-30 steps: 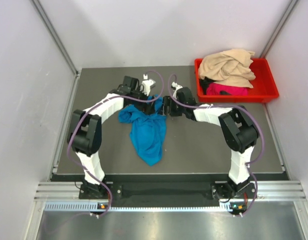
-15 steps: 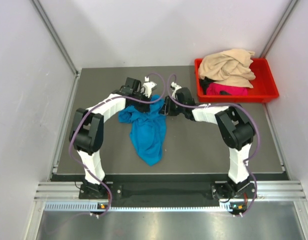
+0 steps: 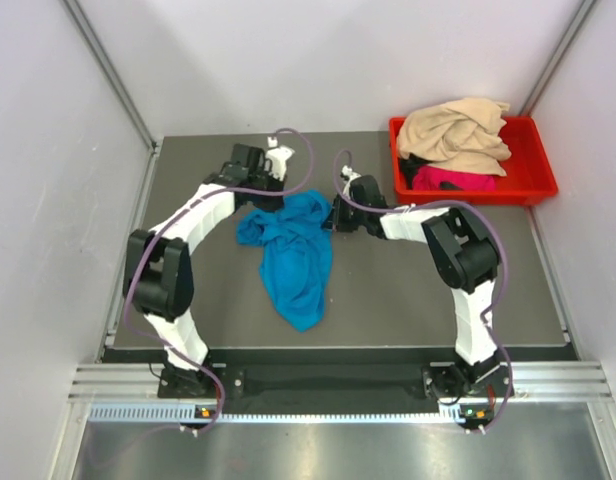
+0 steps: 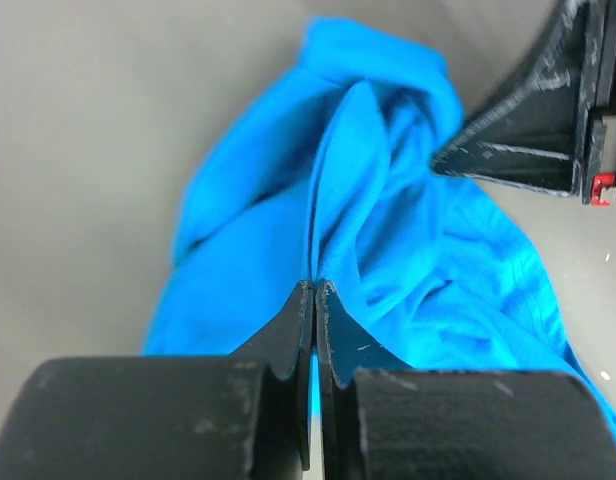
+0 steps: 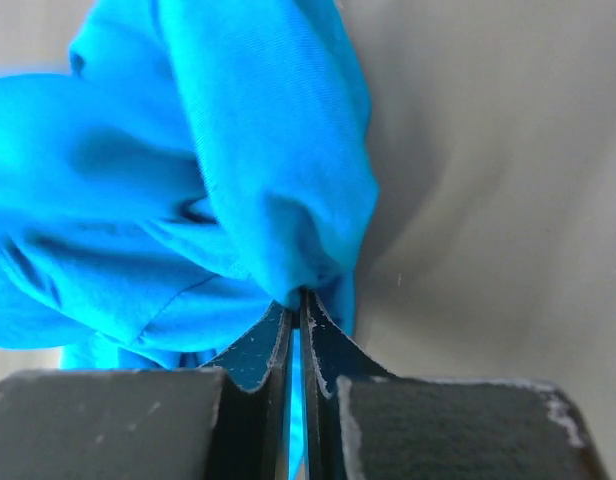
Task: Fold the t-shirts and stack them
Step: Flatten the tshirt out
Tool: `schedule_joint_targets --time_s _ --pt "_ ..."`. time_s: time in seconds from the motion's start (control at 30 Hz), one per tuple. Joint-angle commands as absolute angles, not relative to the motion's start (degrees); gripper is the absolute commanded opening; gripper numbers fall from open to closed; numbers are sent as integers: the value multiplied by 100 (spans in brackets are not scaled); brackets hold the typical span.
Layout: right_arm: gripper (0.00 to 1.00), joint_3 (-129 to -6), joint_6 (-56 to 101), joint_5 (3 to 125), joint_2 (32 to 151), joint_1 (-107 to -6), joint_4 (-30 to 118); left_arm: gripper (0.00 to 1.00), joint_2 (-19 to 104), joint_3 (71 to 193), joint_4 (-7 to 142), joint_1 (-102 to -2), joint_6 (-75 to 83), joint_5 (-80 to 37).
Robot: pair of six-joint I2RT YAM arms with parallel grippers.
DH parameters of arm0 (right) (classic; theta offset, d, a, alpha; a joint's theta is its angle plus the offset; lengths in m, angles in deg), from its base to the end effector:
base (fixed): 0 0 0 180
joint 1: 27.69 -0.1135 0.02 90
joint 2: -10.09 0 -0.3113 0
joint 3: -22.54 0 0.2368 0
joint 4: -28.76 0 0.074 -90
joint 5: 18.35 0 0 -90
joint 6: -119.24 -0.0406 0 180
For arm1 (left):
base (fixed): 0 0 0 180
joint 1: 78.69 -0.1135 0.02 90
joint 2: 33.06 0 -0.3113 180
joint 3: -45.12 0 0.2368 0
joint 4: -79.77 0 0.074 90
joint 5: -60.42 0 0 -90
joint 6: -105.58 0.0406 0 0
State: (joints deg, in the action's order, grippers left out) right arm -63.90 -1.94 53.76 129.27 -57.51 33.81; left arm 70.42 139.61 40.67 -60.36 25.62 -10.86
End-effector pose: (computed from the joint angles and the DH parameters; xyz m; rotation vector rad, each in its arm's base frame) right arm 0.3929 0.2396 0.1882 -0.1534 2.3524 0.9033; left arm 0.3771 -0.1387 0.2955 0.7341 2.2870 -0.4605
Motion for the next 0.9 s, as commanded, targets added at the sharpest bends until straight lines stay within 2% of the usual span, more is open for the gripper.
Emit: schedule_joint_targets --time_s 0.0,0.2,0.33,0.6,0.73,0.87 --pt "0 -6430 -275 5380 12578 -5678 3087 0 6215 14153 4023 -6471 2297 -1174" --pt "0 -6245 40 5810 11042 -5546 3648 0 5336 14346 3531 -7868 2199 -911" --pt "0 -6455 576 6048 10055 -5555 4578 0 4632 14575 3223 -8904 2419 -1086" --pt "0 -6806 1139 6979 7807 -5555 5459 0 3577 15234 2083 -9363 3043 -1552" --pt "0 -7403 1403 7147 7189 -5555 6152 0 3208 15094 1345 -9372 3341 -868" --pt "0 -8377 1605 7402 6846 -5555 6716 0 2663 14717 475 -9363 4148 869"
